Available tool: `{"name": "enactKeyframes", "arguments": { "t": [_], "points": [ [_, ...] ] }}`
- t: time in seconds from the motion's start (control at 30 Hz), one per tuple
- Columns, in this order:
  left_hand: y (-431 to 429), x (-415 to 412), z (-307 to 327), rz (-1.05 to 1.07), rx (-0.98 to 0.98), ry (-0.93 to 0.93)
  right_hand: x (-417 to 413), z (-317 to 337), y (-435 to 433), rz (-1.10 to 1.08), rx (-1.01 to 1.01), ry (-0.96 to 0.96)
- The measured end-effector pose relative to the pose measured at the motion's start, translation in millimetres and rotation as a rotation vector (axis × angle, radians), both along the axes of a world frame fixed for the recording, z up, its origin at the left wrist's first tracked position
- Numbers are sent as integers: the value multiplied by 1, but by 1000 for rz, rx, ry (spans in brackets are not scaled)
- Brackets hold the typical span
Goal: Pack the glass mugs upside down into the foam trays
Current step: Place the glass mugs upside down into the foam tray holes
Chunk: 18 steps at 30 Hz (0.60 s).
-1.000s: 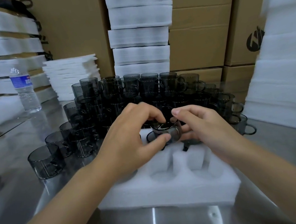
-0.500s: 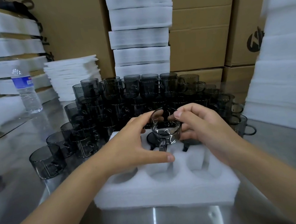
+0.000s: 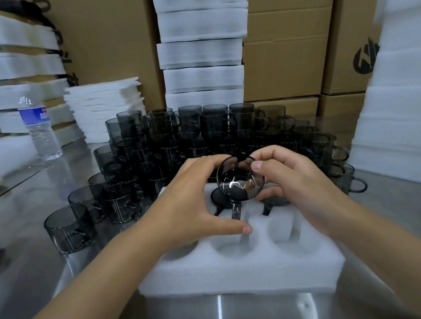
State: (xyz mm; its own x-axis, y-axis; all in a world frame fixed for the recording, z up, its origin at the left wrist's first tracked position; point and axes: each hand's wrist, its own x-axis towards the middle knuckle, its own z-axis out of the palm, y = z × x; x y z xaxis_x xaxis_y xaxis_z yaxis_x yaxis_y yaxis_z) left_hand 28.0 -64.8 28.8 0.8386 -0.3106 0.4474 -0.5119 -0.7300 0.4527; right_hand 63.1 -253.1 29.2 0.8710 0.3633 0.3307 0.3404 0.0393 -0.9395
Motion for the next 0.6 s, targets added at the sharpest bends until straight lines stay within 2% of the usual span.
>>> {"name": "enactKeyframes", "arguments": {
  "t": [0.6],
  "points": [
    [-2, -1, 1, 22, -45, 52, -1, 0, 1, 8, 0, -33]
  ]
}}
